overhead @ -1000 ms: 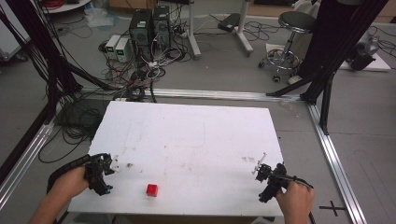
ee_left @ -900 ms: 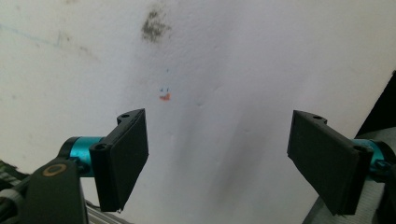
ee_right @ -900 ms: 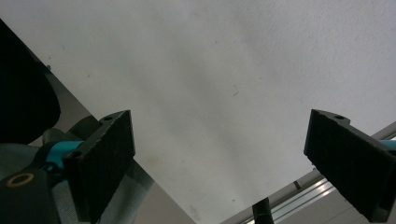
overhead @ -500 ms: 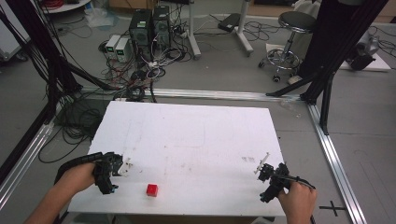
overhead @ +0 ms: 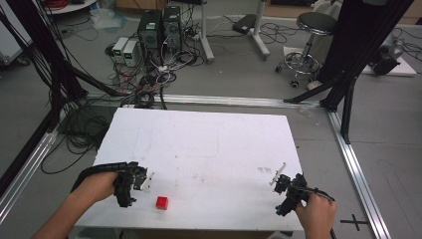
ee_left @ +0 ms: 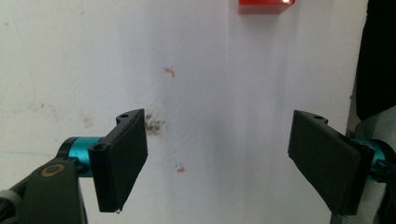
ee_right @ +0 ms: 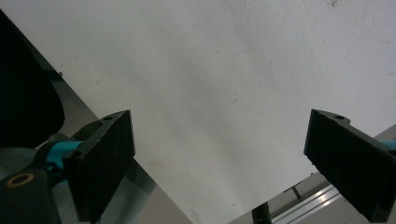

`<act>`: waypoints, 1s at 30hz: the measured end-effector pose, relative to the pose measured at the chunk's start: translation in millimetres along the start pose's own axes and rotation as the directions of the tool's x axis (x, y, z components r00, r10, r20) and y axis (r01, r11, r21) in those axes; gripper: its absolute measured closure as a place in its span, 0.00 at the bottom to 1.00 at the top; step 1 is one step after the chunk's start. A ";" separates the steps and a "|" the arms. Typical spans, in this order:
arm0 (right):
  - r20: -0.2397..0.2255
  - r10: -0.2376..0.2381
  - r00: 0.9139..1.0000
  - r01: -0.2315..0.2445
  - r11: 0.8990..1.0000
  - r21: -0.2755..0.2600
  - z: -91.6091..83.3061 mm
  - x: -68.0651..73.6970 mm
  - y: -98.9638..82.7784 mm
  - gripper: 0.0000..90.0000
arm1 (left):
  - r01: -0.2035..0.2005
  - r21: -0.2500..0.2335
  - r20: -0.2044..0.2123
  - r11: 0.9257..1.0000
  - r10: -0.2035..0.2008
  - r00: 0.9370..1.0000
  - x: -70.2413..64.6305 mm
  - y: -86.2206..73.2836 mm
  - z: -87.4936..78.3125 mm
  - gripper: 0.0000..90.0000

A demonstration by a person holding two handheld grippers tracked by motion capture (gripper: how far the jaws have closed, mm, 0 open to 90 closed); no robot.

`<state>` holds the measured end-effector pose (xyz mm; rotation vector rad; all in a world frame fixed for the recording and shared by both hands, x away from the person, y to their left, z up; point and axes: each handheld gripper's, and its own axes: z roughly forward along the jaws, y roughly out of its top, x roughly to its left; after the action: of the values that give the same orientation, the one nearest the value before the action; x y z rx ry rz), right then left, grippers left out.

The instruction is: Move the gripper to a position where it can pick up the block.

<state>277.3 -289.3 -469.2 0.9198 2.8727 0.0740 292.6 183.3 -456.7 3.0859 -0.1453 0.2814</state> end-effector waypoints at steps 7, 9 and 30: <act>0.001 0.002 1.000 -0.002 1.000 -0.007 -0.6 0.2 -0.1 0.09 | -0.044 0.002 0.031 0.999 0.044 0.999 -2.2 17.3 10.3 0.22; 0.001 0.003 1.000 -0.003 1.000 -0.003 -1.3 0.1 -0.2 0.09 | -0.057 0.001 0.036 0.998 0.057 0.998 -2.6 22.9 13.7 0.22; 0.001 0.004 1.000 -0.004 1.000 -0.006 -1.2 -0.3 -1.3 0.09 | -0.090 -0.001 0.095 0.996 0.089 0.991 -8.1 62.8 43.5 0.22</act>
<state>276.7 -290.5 -468.1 0.9239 2.8688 0.0826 286.3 119.4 -499.0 3.1018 -0.2872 0.1377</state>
